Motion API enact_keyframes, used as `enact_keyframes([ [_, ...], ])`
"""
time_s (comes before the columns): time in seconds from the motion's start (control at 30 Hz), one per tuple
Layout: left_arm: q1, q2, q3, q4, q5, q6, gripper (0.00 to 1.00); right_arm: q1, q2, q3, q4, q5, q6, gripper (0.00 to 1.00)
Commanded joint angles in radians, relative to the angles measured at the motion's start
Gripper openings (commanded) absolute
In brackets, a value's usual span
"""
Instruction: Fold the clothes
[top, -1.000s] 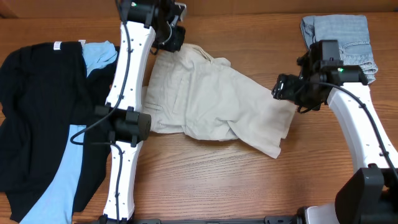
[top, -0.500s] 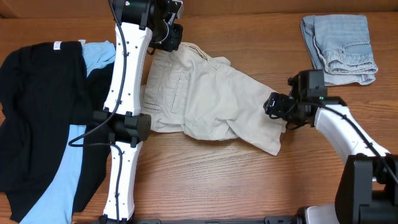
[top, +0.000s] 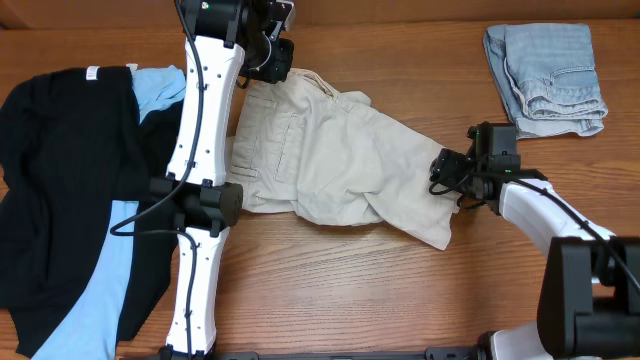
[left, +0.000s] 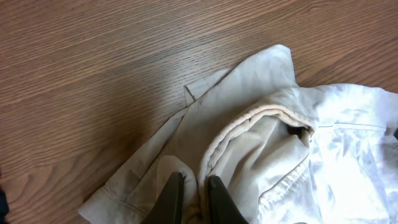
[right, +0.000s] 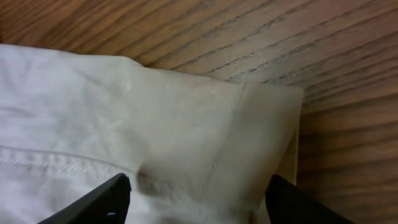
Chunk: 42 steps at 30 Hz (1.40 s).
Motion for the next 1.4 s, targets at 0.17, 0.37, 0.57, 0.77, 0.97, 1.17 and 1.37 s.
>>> enact_keyframes([
  [0.17, -0.002, -0.026, 0.021, -0.018, -0.063, -0.01, 0.05, -0.003, 0.108, -0.011, 0.024, -0.091, 0.005, 0.5],
  [0.37, 0.0, -0.026, 0.021, -0.019, -0.077, -0.01, 0.04, -0.003, 0.079, 0.017, 0.016, -0.098, 0.005, 0.3],
  [0.57, 0.007, -0.069, 0.023, -0.013, -0.141, -0.051, 0.04, -0.03, -0.054, 0.135, -0.117, -0.096, 0.005, 0.04],
  [0.77, 0.026, -0.192, 0.023, -0.008, -0.142, -0.062, 0.04, -0.108, -0.192, 0.328, -0.299, -0.095, -0.005, 0.04],
  [0.97, 0.027, -0.383, 0.023, 0.054, -0.162, -0.062, 0.04, -0.205, -0.307, 0.564, -0.471, -0.147, -0.058, 0.04],
  [1.17, 0.027, -0.583, 0.023, 0.135, -0.164, -0.062, 0.04, -0.311, -0.406, 0.78, -0.623, -0.182, -0.085, 0.04],
  [1.37, 0.027, -0.754, 0.023, 0.185, -0.164, -0.061, 0.04, -0.423, -0.521, 0.949, -0.73, -0.2, -0.087, 0.04],
])
